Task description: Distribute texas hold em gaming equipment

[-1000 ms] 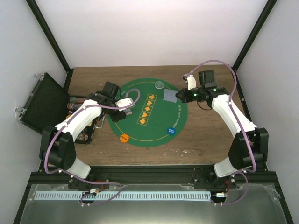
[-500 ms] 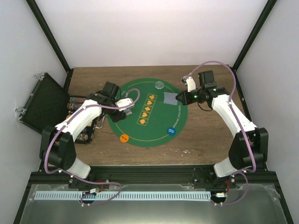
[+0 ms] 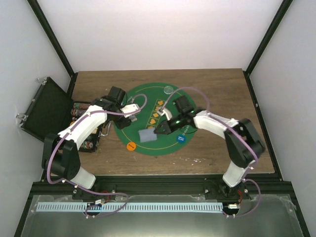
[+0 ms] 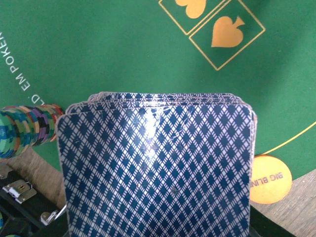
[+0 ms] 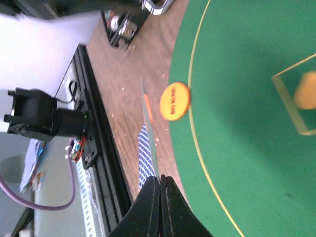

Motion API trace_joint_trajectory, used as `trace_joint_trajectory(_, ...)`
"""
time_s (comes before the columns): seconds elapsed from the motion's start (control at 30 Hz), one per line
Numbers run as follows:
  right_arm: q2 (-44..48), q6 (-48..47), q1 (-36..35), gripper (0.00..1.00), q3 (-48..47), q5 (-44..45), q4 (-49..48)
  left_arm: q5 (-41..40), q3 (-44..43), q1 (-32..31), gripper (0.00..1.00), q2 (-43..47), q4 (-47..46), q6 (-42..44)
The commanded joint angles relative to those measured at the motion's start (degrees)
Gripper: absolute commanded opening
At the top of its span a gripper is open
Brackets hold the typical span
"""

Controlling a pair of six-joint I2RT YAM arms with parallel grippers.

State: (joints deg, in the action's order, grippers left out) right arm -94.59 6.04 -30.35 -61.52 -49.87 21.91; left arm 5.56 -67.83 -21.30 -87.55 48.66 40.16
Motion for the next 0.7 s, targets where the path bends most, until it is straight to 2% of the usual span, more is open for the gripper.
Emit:
trace_joint_trajectory(0.0, -7.1, 14.2, -5.3, 0.01, 0.7, -6.3, -17.0, -3.2, -2.3, 1.2, 0.50, 0.4, 0.5, -1.5)
trace_joint_trajectory(0.17, -13.7, 23.6, -7.0, 0.01, -2.2, -3.1, -26.4, -4.4, -4.1, 3.7, 0.50, 0.6, 1.0, -2.9)
trace_joint_trajectory(0.3, -20.7, 22.9, -8.0, 0.01, -8.7, -3.8, -25.3, -5.0, -4.2, 4.7, 0.50, 1.3, 1.0, -3.1)
trace_joint_trajectory(0.43, -26.9, 13.3, -8.1, 0.01, -16.9, -9.2, -18.2, -6.2, -4.5, 5.2, 0.50, 1.5, 1.1, -3.3)
trace_joint_trajectory(0.67, -41.1, -13.2, -8.1, 0.01, -43.1, -11.7, 11.6, -6.9, -5.7, 6.8, 0.51, 1.8, 2.3, -4.1)
